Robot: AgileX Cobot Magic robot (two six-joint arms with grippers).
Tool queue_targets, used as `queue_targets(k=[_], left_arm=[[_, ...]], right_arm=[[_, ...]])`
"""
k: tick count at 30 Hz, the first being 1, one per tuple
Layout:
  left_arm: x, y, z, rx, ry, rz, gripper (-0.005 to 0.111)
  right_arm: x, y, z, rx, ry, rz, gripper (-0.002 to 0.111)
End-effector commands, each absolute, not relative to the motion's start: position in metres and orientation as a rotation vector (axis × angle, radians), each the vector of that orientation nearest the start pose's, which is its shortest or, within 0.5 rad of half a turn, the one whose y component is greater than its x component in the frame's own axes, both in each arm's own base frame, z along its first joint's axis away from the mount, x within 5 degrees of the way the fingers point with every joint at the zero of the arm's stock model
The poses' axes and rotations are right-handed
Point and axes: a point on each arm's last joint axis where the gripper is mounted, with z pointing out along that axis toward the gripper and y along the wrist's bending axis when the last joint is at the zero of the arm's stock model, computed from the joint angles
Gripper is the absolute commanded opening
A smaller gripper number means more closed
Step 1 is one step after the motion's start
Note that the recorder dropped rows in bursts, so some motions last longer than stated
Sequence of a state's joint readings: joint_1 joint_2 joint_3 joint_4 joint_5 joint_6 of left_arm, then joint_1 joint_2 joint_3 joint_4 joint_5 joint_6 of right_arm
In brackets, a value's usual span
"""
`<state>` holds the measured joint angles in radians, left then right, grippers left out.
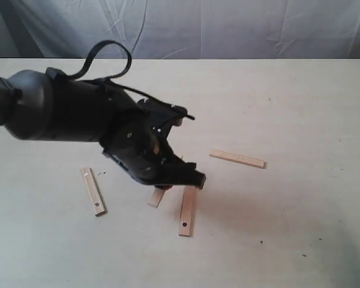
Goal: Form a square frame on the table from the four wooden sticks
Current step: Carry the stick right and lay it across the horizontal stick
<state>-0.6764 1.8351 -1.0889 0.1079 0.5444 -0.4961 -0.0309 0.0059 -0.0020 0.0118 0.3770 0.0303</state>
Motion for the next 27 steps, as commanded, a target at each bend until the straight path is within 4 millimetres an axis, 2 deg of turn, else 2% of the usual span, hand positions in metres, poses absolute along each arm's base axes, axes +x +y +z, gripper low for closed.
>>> queue_targets(k=[1, 4, 6, 8, 10, 12, 14, 22, 27], left_arm=[[0.297, -0.235, 0.196, 0.351, 2.67, -0.284, 0.0], [0.308, -0.248, 0.199, 0.303, 2.662, -0.35, 0.0], [0.311, -0.269, 0.19, 0.278, 2.681, -0.42, 0.0], [0.309, -0.295, 0.168, 0.3, 2.72, -0.442, 0.0], [0.311, -0.303, 0.149, 0.241, 2.753, -0.449, 0.0], [0.315, -0.302, 0.135, 0.224, 2.765, -0.431, 0.0], [0.32, -0.298, 0.131, 0.247, 2.749, -0.399, 0.0], [0.338, -0.279, 0.13, 0.2, 2.728, -0.366, 0.0], [0.342, -0.276, 0.129, 0.207, 2.722, -0.359, 0.0]], right_arm=[[0.053, -0.001, 0.18, 0.064, 1.846, 0.013, 0.0], [0.053, -0.001, 0.18, 0.064, 1.846, 0.013, 0.0], [0.053, -0.001, 0.18, 0.062, 1.846, 0.012, 0.0], [0.053, -0.001, 0.18, 0.062, 1.846, 0.012, 0.0], [0.053, -0.001, 0.18, 0.062, 1.846, 0.012, 0.0], [0.053, -0.001, 0.18, 0.063, 1.848, 0.012, 0.0], [0.053, -0.001, 0.18, 0.063, 1.848, 0.012, 0.0], [0.053, -0.001, 0.18, 0.063, 1.848, 0.012, 0.0], [0.053, -0.001, 0.18, 0.063, 1.848, 0.012, 0.0]])
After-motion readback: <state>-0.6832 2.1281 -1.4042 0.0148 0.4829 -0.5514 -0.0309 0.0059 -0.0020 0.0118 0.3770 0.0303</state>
